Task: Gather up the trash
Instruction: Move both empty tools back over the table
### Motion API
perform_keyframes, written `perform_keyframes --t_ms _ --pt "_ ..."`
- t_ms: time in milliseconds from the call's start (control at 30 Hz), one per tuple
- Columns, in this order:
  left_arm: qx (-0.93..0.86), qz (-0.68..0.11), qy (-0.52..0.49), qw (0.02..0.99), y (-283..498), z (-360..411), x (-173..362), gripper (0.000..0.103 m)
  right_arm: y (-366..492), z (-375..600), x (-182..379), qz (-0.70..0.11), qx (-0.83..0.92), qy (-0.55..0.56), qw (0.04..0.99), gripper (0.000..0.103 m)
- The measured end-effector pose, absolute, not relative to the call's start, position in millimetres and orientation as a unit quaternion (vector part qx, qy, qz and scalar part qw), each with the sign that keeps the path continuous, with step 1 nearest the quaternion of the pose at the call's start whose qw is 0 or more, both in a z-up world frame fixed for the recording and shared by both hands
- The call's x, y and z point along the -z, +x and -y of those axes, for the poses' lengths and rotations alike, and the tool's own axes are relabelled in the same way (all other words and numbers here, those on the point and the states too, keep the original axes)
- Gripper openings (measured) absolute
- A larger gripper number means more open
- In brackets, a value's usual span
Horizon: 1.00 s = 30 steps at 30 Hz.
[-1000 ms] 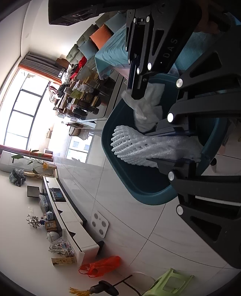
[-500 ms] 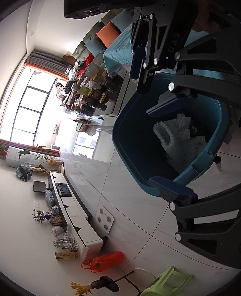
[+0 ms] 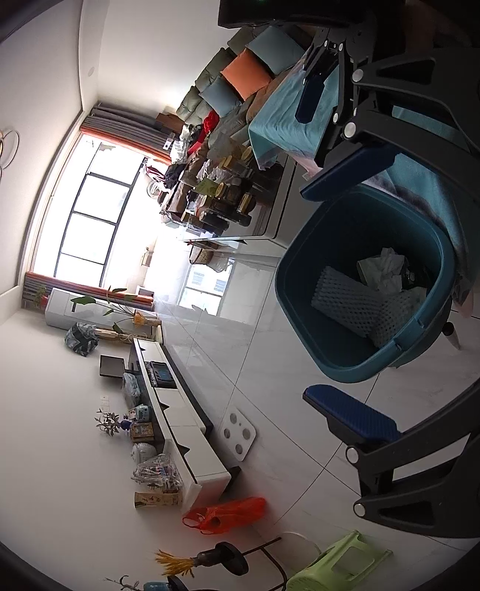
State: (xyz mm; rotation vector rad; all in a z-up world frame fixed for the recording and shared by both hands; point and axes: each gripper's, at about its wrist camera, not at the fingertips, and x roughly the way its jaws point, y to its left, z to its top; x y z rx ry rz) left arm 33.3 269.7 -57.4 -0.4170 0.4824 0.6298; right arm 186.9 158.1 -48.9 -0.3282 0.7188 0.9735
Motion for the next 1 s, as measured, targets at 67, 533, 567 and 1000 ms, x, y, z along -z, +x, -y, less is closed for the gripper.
perform_keyframes --t_ms 67,533,567,1000 --pt "-0.299 -0.23 -0.199 0.904 30.4 -264.5 50.5 0.098 187.9 -146.5 45.0 -0.329 -0.449 -0.142 0.819 0.093" --pt "-0.231 -0.219 -0.168 0.933 44.5 -186.2 10.5 0.098 193.1 -38.9 40.6 -0.308 -0.386 -0.077 0.866 0.096" --pt "-0.224 -0.22 -0.166 0.935 47.5 -179.6 10.2 0.098 192.8 -29.0 41.0 -0.306 -0.381 -0.071 0.87 0.096" --pt "-0.138 -0.233 -0.124 0.955 72.9 -86.9 9.8 0.098 174.4 84.6 53.6 -0.302 -0.317 -0.004 0.899 0.096"
